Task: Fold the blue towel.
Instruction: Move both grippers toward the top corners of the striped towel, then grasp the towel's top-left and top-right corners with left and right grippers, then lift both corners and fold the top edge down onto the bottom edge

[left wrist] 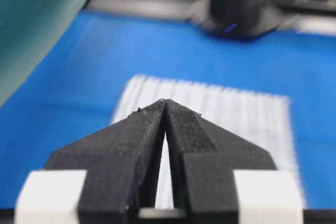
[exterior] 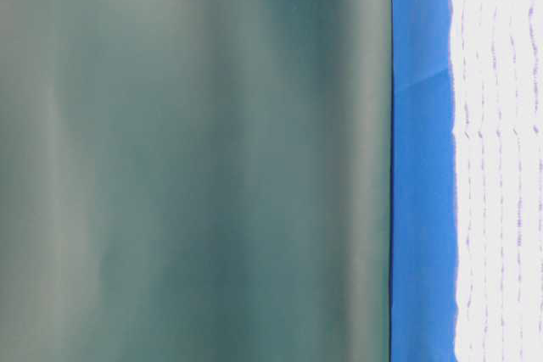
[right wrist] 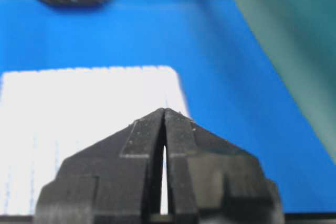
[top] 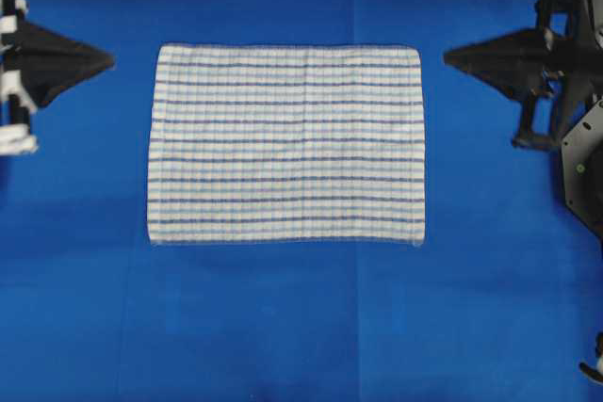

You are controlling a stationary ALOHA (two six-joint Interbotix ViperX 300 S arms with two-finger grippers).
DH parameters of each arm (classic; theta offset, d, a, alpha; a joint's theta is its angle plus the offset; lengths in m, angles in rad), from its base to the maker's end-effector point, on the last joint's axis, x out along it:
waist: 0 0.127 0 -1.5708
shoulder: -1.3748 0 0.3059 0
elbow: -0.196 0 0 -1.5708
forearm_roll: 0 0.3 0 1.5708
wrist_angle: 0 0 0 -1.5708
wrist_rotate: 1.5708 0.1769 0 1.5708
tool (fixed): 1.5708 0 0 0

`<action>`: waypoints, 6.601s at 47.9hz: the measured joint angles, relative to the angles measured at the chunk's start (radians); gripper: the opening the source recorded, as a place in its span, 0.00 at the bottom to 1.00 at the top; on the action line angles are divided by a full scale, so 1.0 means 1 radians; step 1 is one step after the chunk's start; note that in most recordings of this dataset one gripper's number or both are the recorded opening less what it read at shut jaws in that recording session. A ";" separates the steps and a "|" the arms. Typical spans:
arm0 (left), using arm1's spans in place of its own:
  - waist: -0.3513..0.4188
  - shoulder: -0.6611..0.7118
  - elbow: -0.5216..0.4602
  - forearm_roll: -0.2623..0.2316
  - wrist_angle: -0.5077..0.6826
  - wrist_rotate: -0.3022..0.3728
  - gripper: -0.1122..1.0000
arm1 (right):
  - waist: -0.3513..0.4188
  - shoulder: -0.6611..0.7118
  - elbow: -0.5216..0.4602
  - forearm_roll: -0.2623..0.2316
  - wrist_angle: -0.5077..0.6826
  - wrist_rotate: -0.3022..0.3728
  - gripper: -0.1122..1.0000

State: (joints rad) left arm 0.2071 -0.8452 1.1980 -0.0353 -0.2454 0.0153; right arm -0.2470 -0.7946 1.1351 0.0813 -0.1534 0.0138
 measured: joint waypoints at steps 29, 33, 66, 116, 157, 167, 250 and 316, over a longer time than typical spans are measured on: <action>0.218 0.465 0.005 0.000 -0.127 0.000 0.75 | -0.179 0.457 0.000 0.084 -0.118 0.000 0.78; 0.239 0.529 0.005 0.000 -0.158 0.000 0.75 | -0.186 0.520 -0.002 0.091 -0.160 0.000 0.78; 0.282 0.881 -0.037 -0.003 -0.298 -0.002 0.64 | -0.199 0.822 0.000 0.163 -0.347 0.000 0.61; 0.258 0.962 -0.089 -0.005 -0.313 -0.002 0.15 | -0.198 0.830 0.002 0.166 -0.354 0.000 0.16; 0.077 0.678 -0.018 -0.005 -0.193 -0.021 0.15 | -0.069 0.555 0.023 0.216 -0.149 0.000 0.16; -0.031 0.543 -0.015 -0.005 -0.112 -0.060 0.15 | 0.037 0.453 0.043 0.304 -0.115 0.003 0.16; -0.341 0.538 -0.008 -0.015 -0.028 -0.152 0.82 | 0.462 0.489 0.057 0.483 -0.078 -0.006 0.90; -0.095 0.744 -0.034 -0.014 -0.075 -0.026 0.57 | 0.195 0.680 0.040 0.486 -0.152 -0.167 0.84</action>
State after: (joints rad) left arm 0.1120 -0.1012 1.1643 -0.0491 -0.3206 -0.0107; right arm -0.0522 -0.1150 1.1750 0.5676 -0.3053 -0.1534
